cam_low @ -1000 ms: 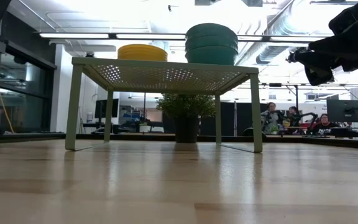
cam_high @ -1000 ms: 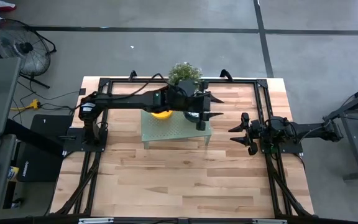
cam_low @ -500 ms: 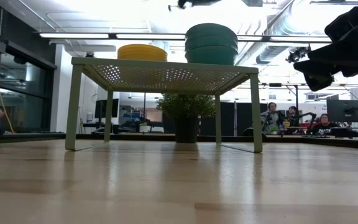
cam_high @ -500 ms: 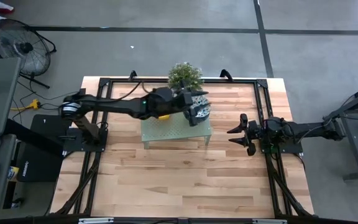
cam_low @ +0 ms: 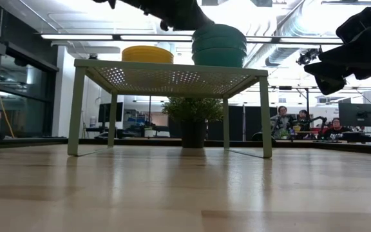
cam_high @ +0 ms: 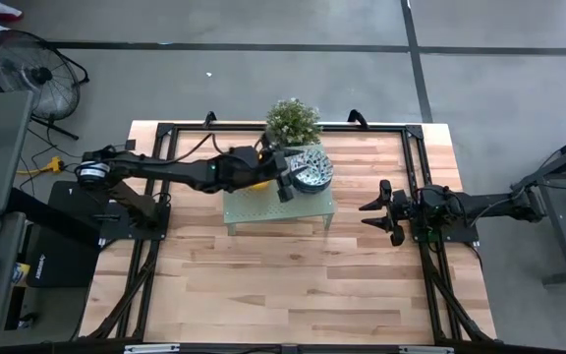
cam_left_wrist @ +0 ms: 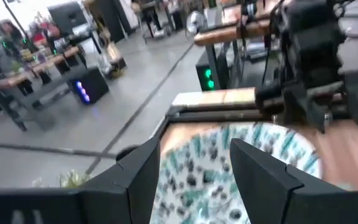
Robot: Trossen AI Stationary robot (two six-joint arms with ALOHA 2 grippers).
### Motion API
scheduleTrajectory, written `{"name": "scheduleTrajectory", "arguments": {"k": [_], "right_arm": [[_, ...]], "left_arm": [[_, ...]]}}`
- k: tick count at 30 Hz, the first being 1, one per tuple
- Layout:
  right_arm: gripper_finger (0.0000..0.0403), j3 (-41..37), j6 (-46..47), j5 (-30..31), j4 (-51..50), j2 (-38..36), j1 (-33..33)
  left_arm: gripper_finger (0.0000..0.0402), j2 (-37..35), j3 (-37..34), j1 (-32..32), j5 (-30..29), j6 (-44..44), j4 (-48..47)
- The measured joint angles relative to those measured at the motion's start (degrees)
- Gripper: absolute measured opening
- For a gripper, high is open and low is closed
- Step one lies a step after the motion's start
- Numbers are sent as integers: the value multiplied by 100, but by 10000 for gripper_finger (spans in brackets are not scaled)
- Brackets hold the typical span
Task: Pick & Place Mini bowls
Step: Stack the blue patterned bowl on top of the blue patterned bowl on the shelf, then return to Home Position
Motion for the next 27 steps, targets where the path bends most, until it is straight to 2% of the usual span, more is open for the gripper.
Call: {"name": "scheduleTrajectory", "arguments": {"k": [13,21,27], "right_arm": [[165,0,0,-2,-3,0,0],[165,0,2,-6,-4,0,0],[165,0,0,-99,-7,0,0]], "left_arm": [[191,-22,-161,78,117,-333,-106],[191,-23,-161,76,259,-114,-127],[191,-768,-146,-33,255,218,-998]]}}
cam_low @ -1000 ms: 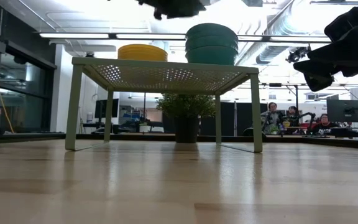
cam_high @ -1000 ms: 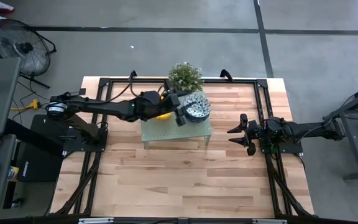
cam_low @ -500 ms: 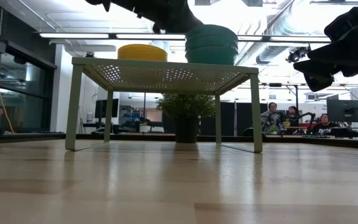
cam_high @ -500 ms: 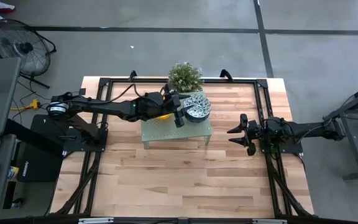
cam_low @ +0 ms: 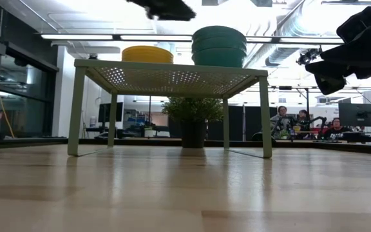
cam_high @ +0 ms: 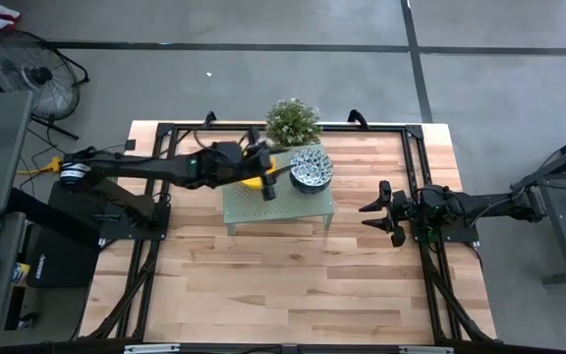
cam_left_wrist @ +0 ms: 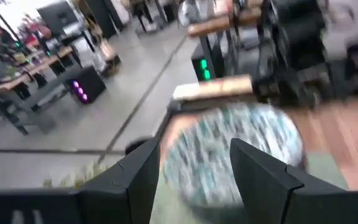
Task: Pick & Place Mini bowls
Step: Return to Home Position
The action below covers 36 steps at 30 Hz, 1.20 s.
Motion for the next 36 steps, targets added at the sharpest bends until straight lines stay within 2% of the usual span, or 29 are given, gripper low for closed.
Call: {"name": "scheduleTrajectory", "arguments": {"k": [2,4,7,14,16,24,30,36], "right_arm": [[165,0,0,1,0,0,0],[165,4,-2,-1,-4,-2,-2],[165,7,0,-4,-9,-8,-1],[165,9,105,-11,-24,-2,-2],[165,9,105,5,-26,-2,-1],[165,15,256,104,-37,-2,-2],[165,17,361,108,-37,0,0],[165,17,468,95,-44,0,0]], "left_arm": [[191,-354,-238,-161,-122,112,-260],[191,-662,-585,-374,-290,135,34],[191,-1478,-1504,-693,-697,51,175],[191,-3357,-3923,-1542,-1794,-26,1669],[191,-3900,-4528,-1695,-1923,171,2147],[191,-5266,-5815,-1687,-1745,536,2337],[191,-5905,-6214,-1330,-695,699,2308],[191,-6127,-6274,-925,-396,757,1949]]}}
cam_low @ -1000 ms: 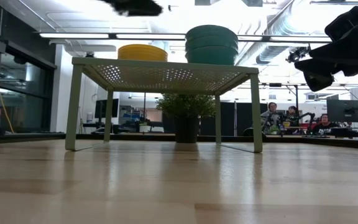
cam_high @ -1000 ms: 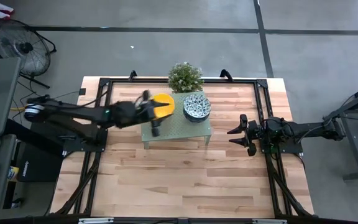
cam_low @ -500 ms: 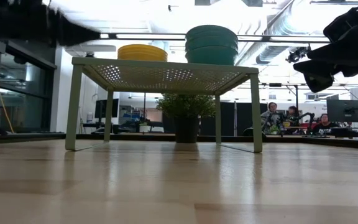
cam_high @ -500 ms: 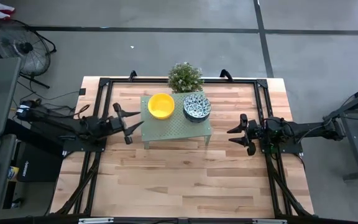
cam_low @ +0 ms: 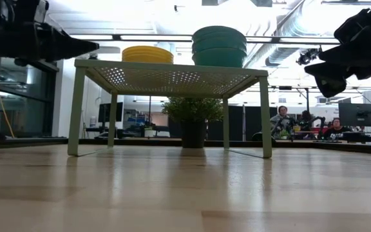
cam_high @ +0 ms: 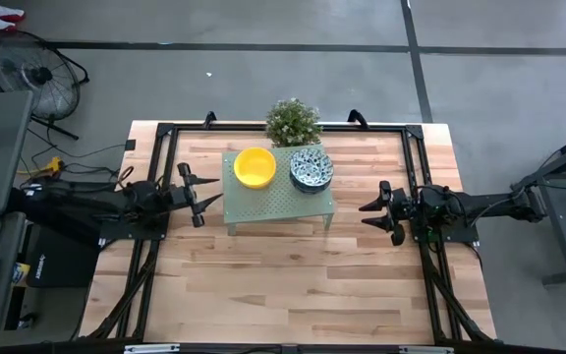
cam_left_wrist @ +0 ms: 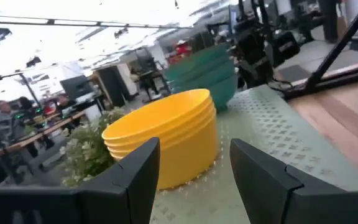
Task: Pick & Place Mini bowls
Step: Return to Home Position
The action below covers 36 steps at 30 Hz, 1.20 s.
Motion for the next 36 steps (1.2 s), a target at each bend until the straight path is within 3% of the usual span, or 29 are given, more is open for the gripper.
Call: {"name": "scheduleTrajectory", "arguments": {"k": [9,15,22,30,33,36], "right_arm": [[165,0,-10,-61,0,0,0],[165,0,-17,-61,0,0,0],[165,0,-54,-74,0,0,0],[165,2,-55,-68,0,0,0],[165,2,-35,-70,0,0,0],[165,2,-148,-67,0,0,0]], "left_arm": [[191,-10,-12,211,85,-95,-1083],[191,-39,-18,213,67,54,-1234],[191,-743,-22,213,-15,344,-1777],[191,-1689,75,213,377,56,-2543],[191,-1744,121,213,279,-396,-2686],[191,-1694,170,211,628,-790,-2860]]}}
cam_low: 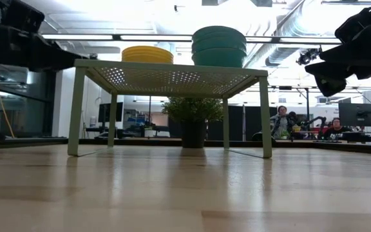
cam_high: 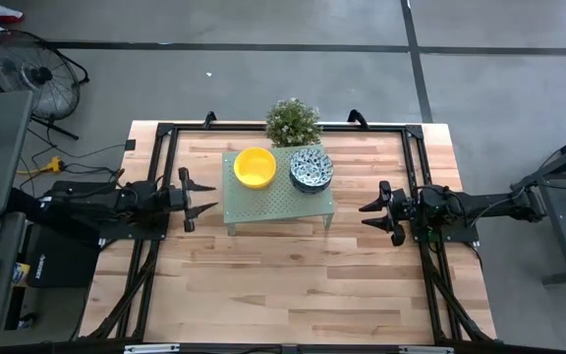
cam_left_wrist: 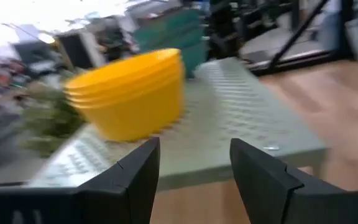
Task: Pick & Place Mini bowls
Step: Return to Home Position
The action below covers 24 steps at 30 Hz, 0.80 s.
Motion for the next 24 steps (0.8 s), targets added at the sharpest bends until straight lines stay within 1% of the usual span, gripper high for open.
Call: {"name": "scheduleTrajectory", "arguments": {"k": [4,8,11,14,17,21,24], "right_arm": [[165,0,-67,39,0,0,-2],[165,0,-98,53,-2,0,-1],[165,2,-184,126,-19,0,0],[165,9,-242,385,-63,0,-2],[165,6,-532,522,-15,0,-2],[165,-4,-687,932,149,0,-2],[165,-4,-688,1061,157,0,-2]], "left_arm": [[191,32,6,0,385,-515,-77],[191,29,6,0,453,-867,-93],[191,25,6,0,552,-878,-106],[191,28,4,0,549,-973,-80],[191,28,-11,0,577,-971,73],[191,28,-33,0,812,-966,229],[191,25,-33,0,1026,-932,222]]}}
